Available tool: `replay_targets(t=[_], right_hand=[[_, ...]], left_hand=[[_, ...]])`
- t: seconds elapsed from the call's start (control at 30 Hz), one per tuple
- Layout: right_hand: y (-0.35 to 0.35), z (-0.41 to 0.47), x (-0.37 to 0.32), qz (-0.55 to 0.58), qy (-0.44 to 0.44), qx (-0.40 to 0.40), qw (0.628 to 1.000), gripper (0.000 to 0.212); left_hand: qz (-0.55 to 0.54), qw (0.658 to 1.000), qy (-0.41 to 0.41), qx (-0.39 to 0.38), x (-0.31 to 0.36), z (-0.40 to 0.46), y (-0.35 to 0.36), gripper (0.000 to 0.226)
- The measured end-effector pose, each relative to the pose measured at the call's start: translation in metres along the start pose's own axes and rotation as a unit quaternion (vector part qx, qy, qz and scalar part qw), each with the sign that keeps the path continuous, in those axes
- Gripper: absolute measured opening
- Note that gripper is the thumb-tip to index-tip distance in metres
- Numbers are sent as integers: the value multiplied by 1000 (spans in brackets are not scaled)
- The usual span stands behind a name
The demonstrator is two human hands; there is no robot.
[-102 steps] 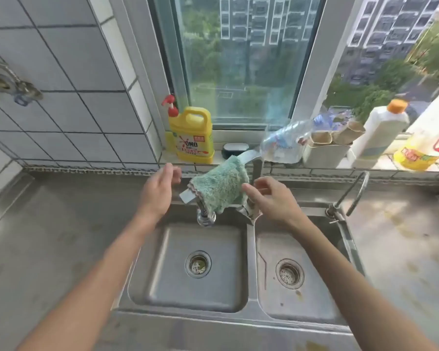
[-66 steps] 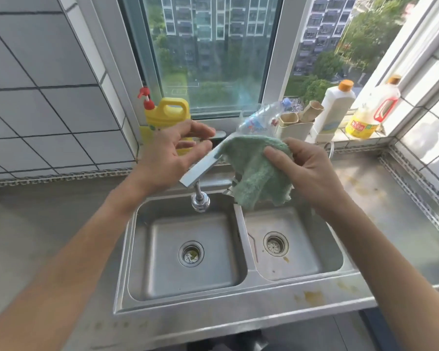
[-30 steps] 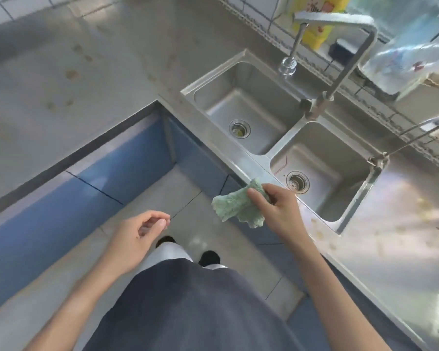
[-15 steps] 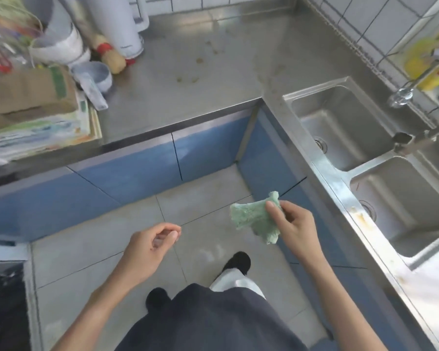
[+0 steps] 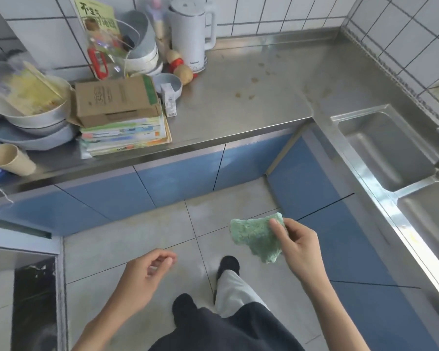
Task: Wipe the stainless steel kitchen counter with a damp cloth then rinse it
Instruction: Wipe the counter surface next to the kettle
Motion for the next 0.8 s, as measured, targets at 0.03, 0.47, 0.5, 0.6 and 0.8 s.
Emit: replay_targets(t=[0.03, 0.47, 0.5, 0.6, 0.8], right_hand=[[7, 1, -4, 2, -2, 0, 1000, 50], [73, 125, -61, 0, -30, -14, 999, 43], [76, 140, -69, -5, -40, -23, 999, 40], [88, 187, -93, -20, -78, -69, 994, 30], [128, 269, -149, -107, -178, -180, 962, 15]], left_hand=[[-6, 1000, -5, 3, -2, 5, -4, 19], [17, 998, 40, 37, 69, 153, -45, 18], [21, 998, 43, 39, 79, 167, -48, 18], [29, 997, 58, 36, 112, 213, -52, 17], [46, 989, 140, 3, 186, 294, -49, 15]])
Point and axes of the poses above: each hand's wrist, its own z-axis towards the middle knuckle, its own y-axis out of the palm, x = y × z, the point moved 8 cm from there along z, towards the middle knuckle, and after that the axes turned 9 degrees about x, right-handed, at the moved point
